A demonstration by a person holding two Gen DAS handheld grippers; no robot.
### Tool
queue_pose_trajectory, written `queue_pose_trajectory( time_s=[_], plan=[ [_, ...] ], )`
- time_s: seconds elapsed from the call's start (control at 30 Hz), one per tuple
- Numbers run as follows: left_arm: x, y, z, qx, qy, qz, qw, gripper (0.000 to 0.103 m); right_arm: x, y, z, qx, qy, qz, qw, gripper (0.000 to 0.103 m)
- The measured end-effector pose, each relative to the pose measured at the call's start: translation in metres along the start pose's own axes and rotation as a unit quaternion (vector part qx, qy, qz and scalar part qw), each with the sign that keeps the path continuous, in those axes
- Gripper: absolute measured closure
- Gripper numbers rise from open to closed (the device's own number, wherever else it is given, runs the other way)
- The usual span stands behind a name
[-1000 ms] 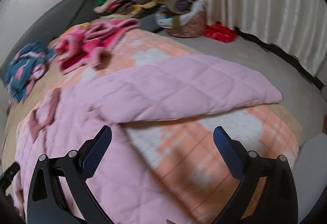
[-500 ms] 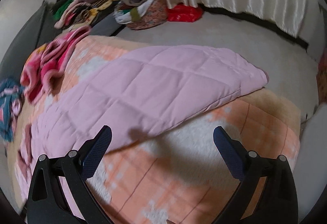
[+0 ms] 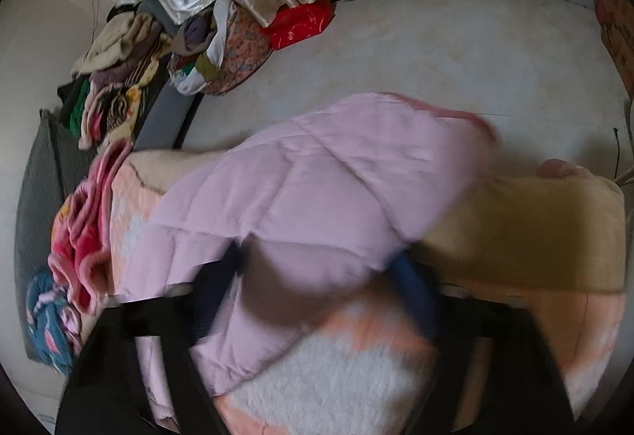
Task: Fold large clothes
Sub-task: 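Lift the sleeve side with the right tool and fold it over the body, then lay the held sleeve across the jacket front and open the right tool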
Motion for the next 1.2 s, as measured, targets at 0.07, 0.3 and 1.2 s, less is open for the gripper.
queue_pose_trajectory(
  time_s=[0.07, 0.3, 1.2],
  plan=[
    [-0.004, 0.001, -0.002, 0.002, 0.001, 0.004, 1.0, 0.008, 0.006, 0.006, 0.006, 0.01, 0.034, -0.01, 0.999, 0.068],
    [-0.023, 0.011, -0.016, -0.005, 0.005, 0.015, 0.9999, 0.008, -0.04, 0.014, -0.053, -0.113, 0.057, 0.057, 0.99, 0.084],
    [-0.116, 0.043, -0.111, -0.077, -0.022, 0.068, 0.9945, 0.008, -0.217, -0.096, -0.294, -0.427, 0.219, 0.152, 0.864, 0.086]
  ],
)
Point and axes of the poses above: each gripper's, at about its wrist camera, not at the fingertips, and x roughly the way its jaws point, z to its right, y to its top, the point moved 1 cm from there along x, roughly the way its jaws point
